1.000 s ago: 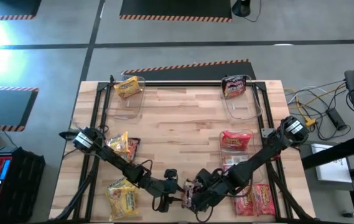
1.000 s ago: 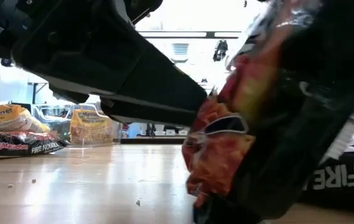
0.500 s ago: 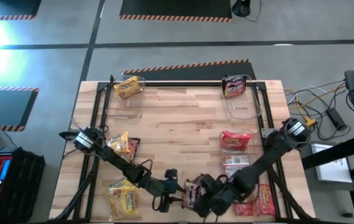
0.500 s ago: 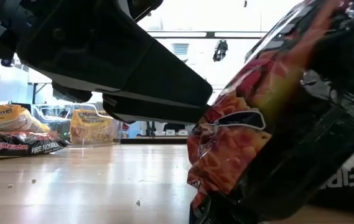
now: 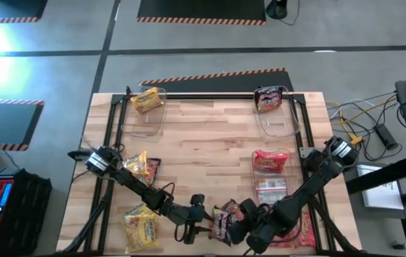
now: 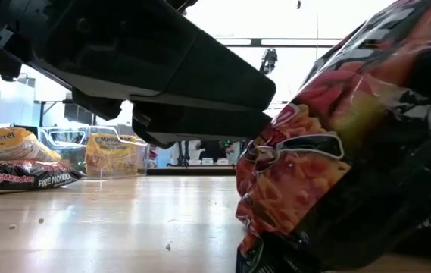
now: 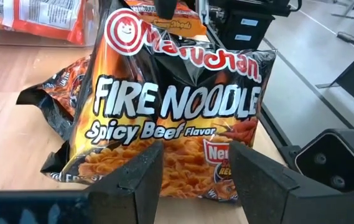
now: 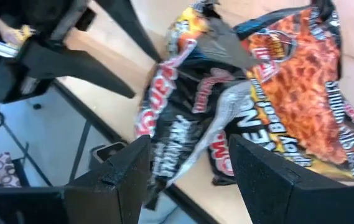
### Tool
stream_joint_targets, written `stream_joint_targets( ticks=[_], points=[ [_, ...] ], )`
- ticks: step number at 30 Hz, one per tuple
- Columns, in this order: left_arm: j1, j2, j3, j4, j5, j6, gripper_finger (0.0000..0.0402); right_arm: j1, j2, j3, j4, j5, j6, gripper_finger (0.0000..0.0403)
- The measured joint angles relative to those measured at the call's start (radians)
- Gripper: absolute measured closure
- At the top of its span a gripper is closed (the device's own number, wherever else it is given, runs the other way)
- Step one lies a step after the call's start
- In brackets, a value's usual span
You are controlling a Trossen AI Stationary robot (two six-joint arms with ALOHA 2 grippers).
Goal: Sort Maruchan noodles
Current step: Put the black noodle pack into the top right transparent bin
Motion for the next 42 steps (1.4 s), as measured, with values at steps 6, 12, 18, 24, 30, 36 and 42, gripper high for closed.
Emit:
stream_joint_targets(
  ticks=[6, 12, 18, 24, 30, 36, 42],
  points=[
    [0.001, 0.001, 0.000, 0.002, 0.000, 0.000, 0.0237, 0.000, 0.000, -0.031, 0.010, 0.025, 0.017, 0.0197],
    [0.001, 0.001, 0.000, 0.002, 0.000, 0.000, 0.0237, 0.000, 0.000, -0.035, 0.030, 0.071, -0.014, 0.0197],
    [0.001, 0.001, 0.000, 0.002, 0.000, 0.000, 0.0240, 0.000, 0.000, -0.048, 0.060, 0.096, -0.009, 0.0197],
    [0.003, 0.001, 0.000, 0.002, 0.000, 0.000, 0.0240, 0.000, 0.046, -0.052, 0.116, 0.083, -0.008, 0.0197],
    [0.004, 0.001, 0.000, 0.003, 0.000, 0.000, 0.0240, 0.000, 0.097, -0.052, 0.193, 0.078, -0.030, 0.0197],
    [0.004, 0.001, 0.000, 0.003, 0.000, 0.000, 0.0240, -0.005, 0.125, -0.052, 0.247, 0.121, -0.076, 0.0197],
    [0.003, 0.001, 0.000, 0.002, 0.001, 0.000, 0.0240, -0.012, 0.126, -0.052, 0.264, 0.127, -0.125, 0.0197]
  ],
)
